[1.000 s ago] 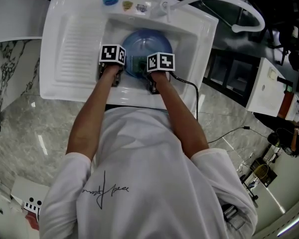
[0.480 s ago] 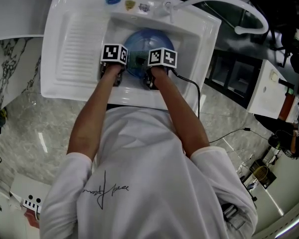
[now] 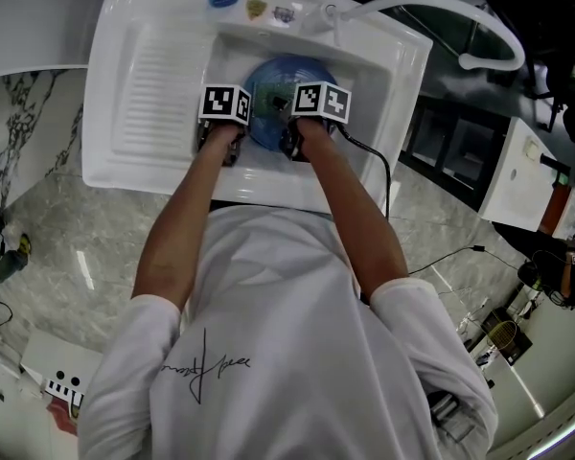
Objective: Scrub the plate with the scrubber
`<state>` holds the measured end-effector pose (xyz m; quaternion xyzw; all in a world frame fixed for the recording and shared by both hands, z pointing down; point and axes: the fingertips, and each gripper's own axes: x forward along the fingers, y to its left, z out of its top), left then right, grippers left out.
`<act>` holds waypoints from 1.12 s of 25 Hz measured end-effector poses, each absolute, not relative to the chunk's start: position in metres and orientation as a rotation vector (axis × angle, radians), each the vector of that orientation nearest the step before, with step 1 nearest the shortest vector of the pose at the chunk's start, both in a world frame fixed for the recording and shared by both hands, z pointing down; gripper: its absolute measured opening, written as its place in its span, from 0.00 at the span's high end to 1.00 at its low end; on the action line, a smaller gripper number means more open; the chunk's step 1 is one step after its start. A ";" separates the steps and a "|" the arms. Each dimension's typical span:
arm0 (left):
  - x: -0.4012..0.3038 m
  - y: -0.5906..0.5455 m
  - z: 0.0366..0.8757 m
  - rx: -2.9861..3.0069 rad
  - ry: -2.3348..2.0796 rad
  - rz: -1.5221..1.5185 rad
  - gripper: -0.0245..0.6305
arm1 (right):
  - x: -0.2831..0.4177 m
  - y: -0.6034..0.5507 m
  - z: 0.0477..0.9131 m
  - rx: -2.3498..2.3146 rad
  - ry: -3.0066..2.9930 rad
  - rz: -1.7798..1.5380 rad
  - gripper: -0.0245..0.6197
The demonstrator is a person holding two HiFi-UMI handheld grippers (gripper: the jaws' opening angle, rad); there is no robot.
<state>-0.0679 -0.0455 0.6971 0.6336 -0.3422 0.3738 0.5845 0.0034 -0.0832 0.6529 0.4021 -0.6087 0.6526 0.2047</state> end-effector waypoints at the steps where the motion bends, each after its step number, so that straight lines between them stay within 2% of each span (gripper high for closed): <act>1: -0.068 -0.046 0.697 1.478 -0.798 0.872 0.83 | 0.003 -0.086 0.653 1.127 -1.704 1.813 0.85; 28: -0.068 -0.045 0.696 1.476 -0.797 0.874 0.84 | 0.012 -0.098 0.662 1.110 -1.747 1.644 0.85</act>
